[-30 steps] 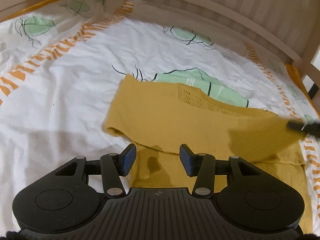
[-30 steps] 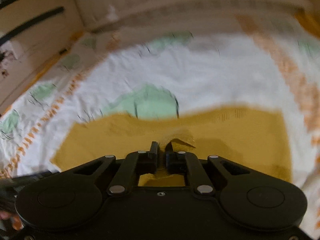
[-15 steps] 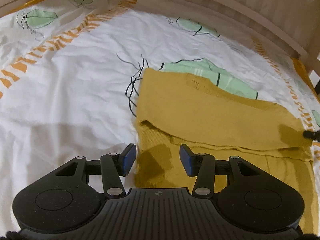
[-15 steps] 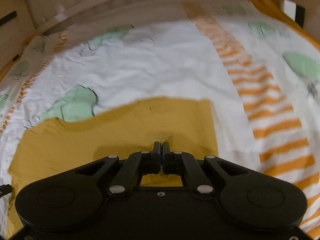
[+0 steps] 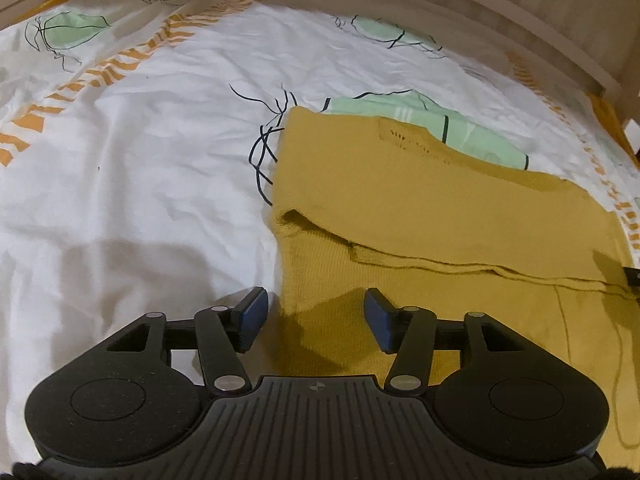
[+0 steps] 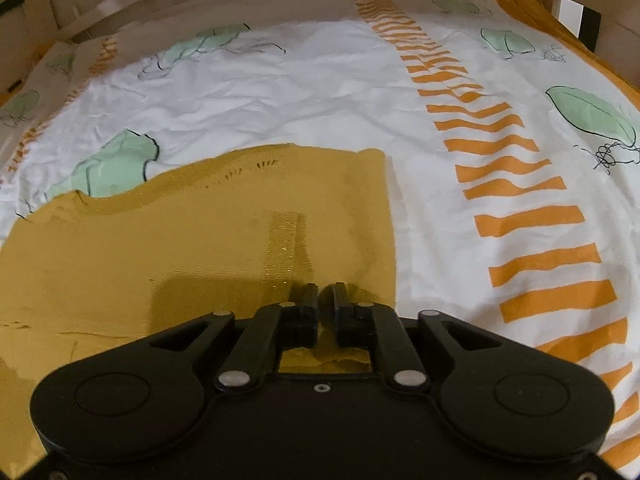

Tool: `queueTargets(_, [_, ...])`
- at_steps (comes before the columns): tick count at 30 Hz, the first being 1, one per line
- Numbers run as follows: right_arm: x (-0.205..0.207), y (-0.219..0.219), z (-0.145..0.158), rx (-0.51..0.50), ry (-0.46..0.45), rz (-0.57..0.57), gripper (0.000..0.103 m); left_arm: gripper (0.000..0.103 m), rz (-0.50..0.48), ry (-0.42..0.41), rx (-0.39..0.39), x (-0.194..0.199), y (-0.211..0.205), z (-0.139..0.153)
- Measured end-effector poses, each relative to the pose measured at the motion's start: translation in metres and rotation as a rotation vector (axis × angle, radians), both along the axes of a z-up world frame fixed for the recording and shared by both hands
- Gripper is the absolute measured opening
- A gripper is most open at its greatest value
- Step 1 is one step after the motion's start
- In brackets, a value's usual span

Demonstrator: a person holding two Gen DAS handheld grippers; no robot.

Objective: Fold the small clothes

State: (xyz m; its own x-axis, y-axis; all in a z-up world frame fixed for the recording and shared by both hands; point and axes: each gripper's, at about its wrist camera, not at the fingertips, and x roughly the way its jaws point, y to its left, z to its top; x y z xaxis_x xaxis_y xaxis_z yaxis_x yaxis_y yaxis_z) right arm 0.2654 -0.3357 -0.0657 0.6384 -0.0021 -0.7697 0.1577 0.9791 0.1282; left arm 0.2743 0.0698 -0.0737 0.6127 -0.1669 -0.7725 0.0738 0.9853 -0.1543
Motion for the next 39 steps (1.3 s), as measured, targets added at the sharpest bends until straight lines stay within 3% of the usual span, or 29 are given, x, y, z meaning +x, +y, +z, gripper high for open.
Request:
queueTargets(1, [-0.003, -0.001, 0.001, 0.009, -0.011, 0.002, 0.037, 0.053, 0.002, -0.003, -0.005, 0.000, 0.000, 0.000])
queueTargets(4, [-0.016, 0.001, 0.007, 0.011, -0.046, 0.004, 0.059, 0.053, 0.009, -0.012, -0.013, -0.001, 0.000, 0.001])
queueTargets(10, [-0.056, 0.002, 0.017, 0.042, -0.045, 0.025, 0.079, 0.052, 0.005, 0.002, -0.081, -0.004, 0.005, 0.004])
queueTargets(14, [-0.088, -0.001, 0.020, 0.058, -0.023, 0.025, 0.084, 0.052, -0.019, 0.031, -0.108, -0.013, 0.007, 0.008])
queueTargets(24, [-0.169, -0.012, 0.023, 0.165, 0.014, -0.007, 0.086, 0.052, -0.080, 0.107, -0.003, -0.082, 0.016, 0.020])
queueTargets(28, [-0.198, -0.012, 0.020, 0.212, 0.061, -0.006, 0.088, 0.052, -0.076, 0.143, -0.034, -0.119, 0.034, 0.018])
queueTargets(32, [-0.223, -0.010, 0.015, 0.278, 0.105, 0.001, 0.089, 0.052, -0.113, 0.159, -0.002, -0.153, 0.045, 0.020])
queueTargets(39, [-0.256, -0.009, 0.008, 0.368, 0.115, -0.001, 0.093, 0.052, -0.094, 0.181, -0.043, -0.188, 0.061, 0.016])
